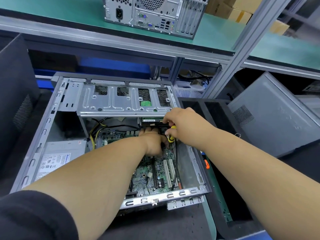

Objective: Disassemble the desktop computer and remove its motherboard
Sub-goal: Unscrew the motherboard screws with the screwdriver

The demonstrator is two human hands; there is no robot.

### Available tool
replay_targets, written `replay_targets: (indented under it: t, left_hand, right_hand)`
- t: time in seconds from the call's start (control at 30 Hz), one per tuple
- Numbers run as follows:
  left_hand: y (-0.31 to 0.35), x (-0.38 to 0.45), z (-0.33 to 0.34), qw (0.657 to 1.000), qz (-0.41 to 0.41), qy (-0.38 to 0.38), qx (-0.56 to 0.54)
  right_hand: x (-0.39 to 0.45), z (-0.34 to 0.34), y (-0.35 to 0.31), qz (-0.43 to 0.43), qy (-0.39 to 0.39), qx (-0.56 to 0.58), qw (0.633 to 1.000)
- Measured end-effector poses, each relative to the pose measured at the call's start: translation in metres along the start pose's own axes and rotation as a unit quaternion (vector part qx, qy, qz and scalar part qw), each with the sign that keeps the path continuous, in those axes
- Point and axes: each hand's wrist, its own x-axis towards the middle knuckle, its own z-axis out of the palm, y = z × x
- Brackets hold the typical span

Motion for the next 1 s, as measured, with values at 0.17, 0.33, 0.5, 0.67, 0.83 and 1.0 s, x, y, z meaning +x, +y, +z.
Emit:
replay_targets:
  t: [0.17, 0.33, 0.5, 0.67, 0.83, 1.0]
  left_hand:
    - [0.001, -0.004, -0.004, 1.0, 0.003, 0.003, -0.005]
    - [0.001, -0.005, -0.003, 1.0, 0.001, 0.005, 0.004]
    - [0.002, -0.004, -0.003, 1.0, 0.002, 0.0, 0.017]
    - [0.003, -0.006, -0.004, 1.0, -0.002, -0.002, 0.017]
    - [0.003, -0.005, -0.005, 1.0, -0.005, 0.001, 0.015]
    - [0.003, -0.005, -0.005, 1.0, -0.002, -0.006, 0.012]
  right_hand:
    - [-0.001, -0.002, 0.001, 0.021, 0.002, -0.006, 1.0]
    - [-0.004, 0.003, 0.001, 0.011, 0.011, 0.034, 0.999]
    - [-0.002, 0.008, -0.002, 0.002, 0.007, 0.027, 1.0]
    - [-0.002, 0.002, -0.002, 0.014, 0.016, 0.02, 1.0]
    - [-0.003, 0.003, -0.001, 0.017, 0.018, 0.023, 0.999]
    - [0.0, 0.007, -0.002, 0.021, 0.028, 0.025, 0.999]
